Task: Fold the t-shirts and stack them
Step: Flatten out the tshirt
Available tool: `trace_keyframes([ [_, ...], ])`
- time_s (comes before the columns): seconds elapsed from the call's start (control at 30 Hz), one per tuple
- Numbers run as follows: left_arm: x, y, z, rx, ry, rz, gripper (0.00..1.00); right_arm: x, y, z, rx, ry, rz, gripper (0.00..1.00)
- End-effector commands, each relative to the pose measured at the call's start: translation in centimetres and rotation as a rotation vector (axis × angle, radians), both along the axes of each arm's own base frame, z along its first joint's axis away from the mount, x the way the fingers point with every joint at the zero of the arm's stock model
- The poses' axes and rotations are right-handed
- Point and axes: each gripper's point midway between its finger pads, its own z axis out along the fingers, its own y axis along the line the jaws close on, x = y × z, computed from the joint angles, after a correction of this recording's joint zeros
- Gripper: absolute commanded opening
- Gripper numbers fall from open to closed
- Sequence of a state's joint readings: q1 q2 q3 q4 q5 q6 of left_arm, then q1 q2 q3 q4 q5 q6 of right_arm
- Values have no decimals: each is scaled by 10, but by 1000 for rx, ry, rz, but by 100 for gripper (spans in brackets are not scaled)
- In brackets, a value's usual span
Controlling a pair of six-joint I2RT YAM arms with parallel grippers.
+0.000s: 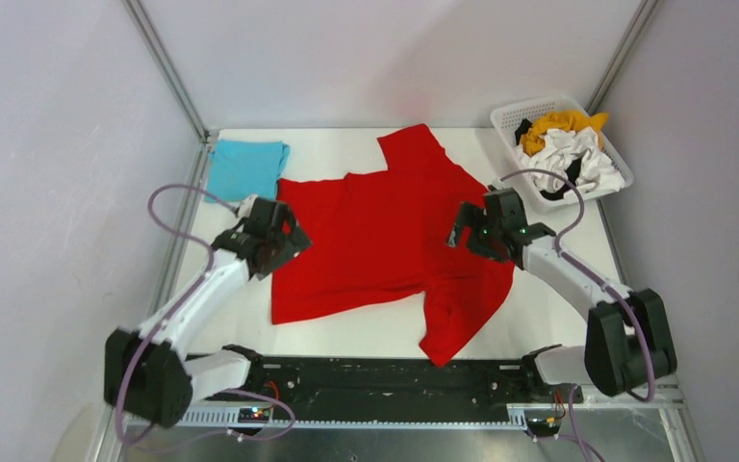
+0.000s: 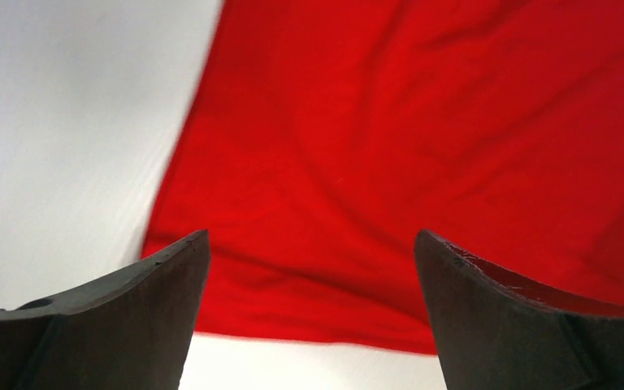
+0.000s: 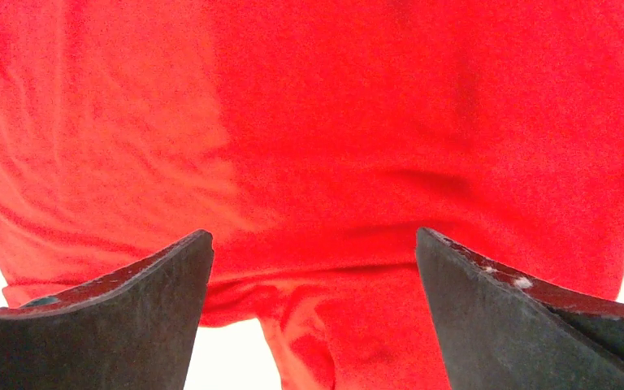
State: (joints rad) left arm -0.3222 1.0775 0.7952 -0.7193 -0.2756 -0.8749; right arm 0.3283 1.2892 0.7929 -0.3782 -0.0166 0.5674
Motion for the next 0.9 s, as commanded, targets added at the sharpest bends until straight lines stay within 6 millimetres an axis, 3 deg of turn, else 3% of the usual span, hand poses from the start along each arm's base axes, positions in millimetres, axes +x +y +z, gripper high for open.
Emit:
trace_keyframes([
  [0.0, 76, -30, 24, -32, -117, -96, 100, 61, 23, 35, 27, -153, 93, 99],
  [0.03, 93, -32, 18, -23, -88, -106, 100, 69, 22, 24, -2, -131, 102, 99],
  [0.07, 102, -34, 17, -29, -79, -113, 100, 85, 21, 34, -9, -156, 99, 99],
  [0.1, 118, -33, 9, -17, -57, -105, 100, 93, 20, 21, -21, -122, 95, 99],
  [0.13, 127, -31, 6, -8, -47, -95, 100, 107, 16, 27, -18, -135, 77, 99],
  [0.17, 141, -28, -1, -7, -30, -86, 100, 114, 16, 13, -18, -102, 76, 100],
  [0.2, 147, -32, -5, -32, -16, -101, 100, 128, 10, 18, -11, -125, 57, 100],
  [0.23, 159, -30, -12, -35, -2, -99, 100, 134, 8, 4, -7, -90, 53, 100],
  [0.27, 165, -29, -25, -31, 27, -96, 100, 144, 2, 7, 0, -90, 33, 100],
  [0.3, 176, -28, -21, -30, 11, -95, 100, 152, 1, 0, 4, -70, 30, 99],
  [0.33, 180, -28, -34, -25, 39, -96, 100, 154, -5, -6, 7, -50, 18, 100],
  [0.37, 190, -28, -30, -32, 25, -93, 100, 159, -7, -12, 9, -37, 12, 99],
  [0.4, 194, -27, -42, -35, 51, -89, 100, 161, -11, -15, 15, -30, 1, 99],
  [0.5, 208, -28, -52, -65, 64, -82, 100, 165, -20, -30, 20, 16, -24, 99],
  [0.67, 227, -29, -73, -100, 95, -80, 100, 159, -36, -53, 11, 106, -74, 100],
  [0.77, 236, -31, -87, -131, 116, -76, 100, 154, -52, -58, 6, 144, -132, 99],
  [0.87, 252, -37, -87, -191, 105, -80, 100, 152, -65, -57, -10, 157, -176, 99],
])
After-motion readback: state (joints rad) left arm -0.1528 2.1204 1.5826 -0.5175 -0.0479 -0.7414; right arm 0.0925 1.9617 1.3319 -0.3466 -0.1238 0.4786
